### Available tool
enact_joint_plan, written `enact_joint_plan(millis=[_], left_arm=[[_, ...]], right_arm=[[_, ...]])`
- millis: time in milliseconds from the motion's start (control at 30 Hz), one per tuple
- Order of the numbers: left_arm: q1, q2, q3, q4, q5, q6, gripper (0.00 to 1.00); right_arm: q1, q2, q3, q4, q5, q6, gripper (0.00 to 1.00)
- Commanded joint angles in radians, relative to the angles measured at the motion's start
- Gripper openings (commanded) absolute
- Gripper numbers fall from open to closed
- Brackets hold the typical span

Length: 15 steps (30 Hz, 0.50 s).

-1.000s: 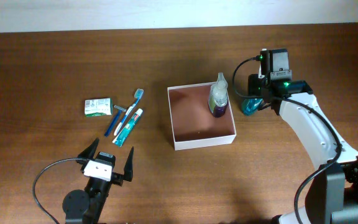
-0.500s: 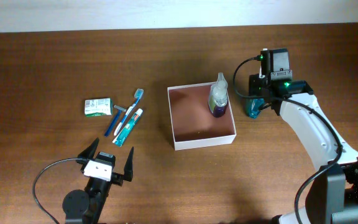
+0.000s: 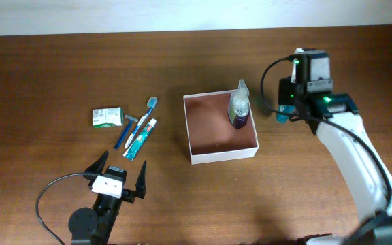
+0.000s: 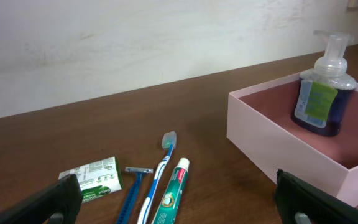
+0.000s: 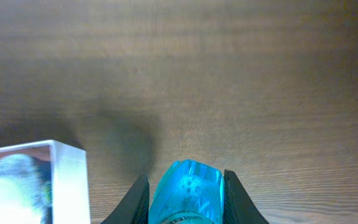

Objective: Pack container
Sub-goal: 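Lower the right gripper and grasp the Listerine bottle cap, then lift the Listerine bottle and carry it toward the pink box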

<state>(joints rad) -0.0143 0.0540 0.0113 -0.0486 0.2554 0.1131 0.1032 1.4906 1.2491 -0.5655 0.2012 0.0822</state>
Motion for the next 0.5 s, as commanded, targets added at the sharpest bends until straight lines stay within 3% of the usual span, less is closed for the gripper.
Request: enact_joint_plan(millis=[0,200,467], left_arm=[[0.004,-0.008,-0.002,-0.006,0.014,0.016,1.00],[0.004,-0.008,-0.002,-0.006,0.014,0.016,1.00],[0.004,-0.008,-0.002,-0.006,0.014,0.016,1.00]], right_arm=[[0.038,-0.124,0.031,-0.004,0.012,-0.005,0.12],[0.214,-0.261,0.031,-0.014,0.021,-0.005,0.12],[0.377,-0.241,0.030,0.014,0.021,-0.005,0.12]])
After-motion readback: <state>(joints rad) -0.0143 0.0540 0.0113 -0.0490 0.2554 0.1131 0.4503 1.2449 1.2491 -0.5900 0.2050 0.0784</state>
